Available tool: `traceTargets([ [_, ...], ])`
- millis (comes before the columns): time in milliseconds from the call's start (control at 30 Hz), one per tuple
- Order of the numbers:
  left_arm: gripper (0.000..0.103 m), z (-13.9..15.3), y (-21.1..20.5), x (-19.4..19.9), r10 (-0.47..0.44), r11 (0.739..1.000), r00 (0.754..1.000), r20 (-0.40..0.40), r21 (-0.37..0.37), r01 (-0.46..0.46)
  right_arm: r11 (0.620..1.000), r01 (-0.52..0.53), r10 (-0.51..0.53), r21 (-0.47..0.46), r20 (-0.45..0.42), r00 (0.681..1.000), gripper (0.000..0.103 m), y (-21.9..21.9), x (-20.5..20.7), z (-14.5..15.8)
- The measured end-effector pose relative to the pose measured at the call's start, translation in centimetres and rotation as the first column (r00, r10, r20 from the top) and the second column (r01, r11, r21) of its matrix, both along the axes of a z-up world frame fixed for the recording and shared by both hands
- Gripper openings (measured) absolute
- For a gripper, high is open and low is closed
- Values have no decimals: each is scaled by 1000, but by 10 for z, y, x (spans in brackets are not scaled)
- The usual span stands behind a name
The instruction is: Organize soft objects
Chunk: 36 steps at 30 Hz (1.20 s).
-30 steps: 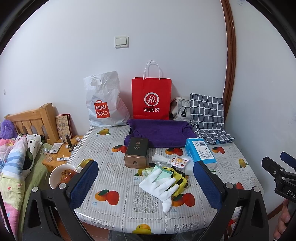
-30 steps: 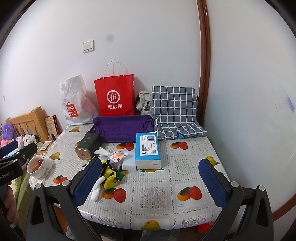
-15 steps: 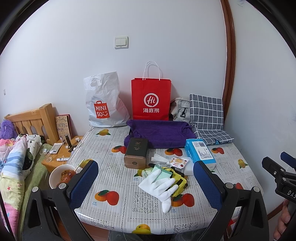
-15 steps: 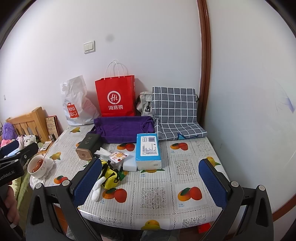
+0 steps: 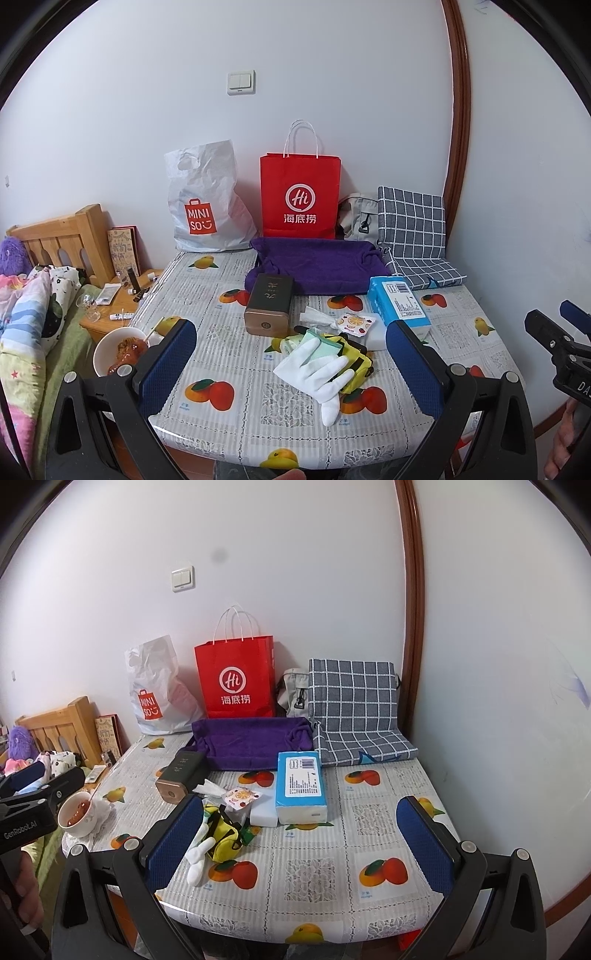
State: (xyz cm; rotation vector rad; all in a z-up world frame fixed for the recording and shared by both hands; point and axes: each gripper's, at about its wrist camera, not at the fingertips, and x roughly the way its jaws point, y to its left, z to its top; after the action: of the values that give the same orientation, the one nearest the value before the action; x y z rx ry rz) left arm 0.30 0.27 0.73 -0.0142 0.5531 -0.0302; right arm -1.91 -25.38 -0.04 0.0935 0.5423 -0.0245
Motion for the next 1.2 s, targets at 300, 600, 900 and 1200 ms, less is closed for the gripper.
traceTargets([
  [300,102,-15,10,20,16,1000,1000,-25,-20,-17,1000,5,-5,18,21,1000,103,-3,10,-5],
  [600,102,-48,25,49,55,998,995,-88,-3,-55,998,-18,22,52,-69,997,103,-3,41,-36],
  [900,102,-103,22,85,20,1000,974,-225,-7,-22,997,-29,40,70,-156,987,103,-1,74,-76],
  [1200,100,-157,4,117,-72,997,937,-342,-58,55,995,-37,58,90,-242,969,103,-4,101,-121],
])
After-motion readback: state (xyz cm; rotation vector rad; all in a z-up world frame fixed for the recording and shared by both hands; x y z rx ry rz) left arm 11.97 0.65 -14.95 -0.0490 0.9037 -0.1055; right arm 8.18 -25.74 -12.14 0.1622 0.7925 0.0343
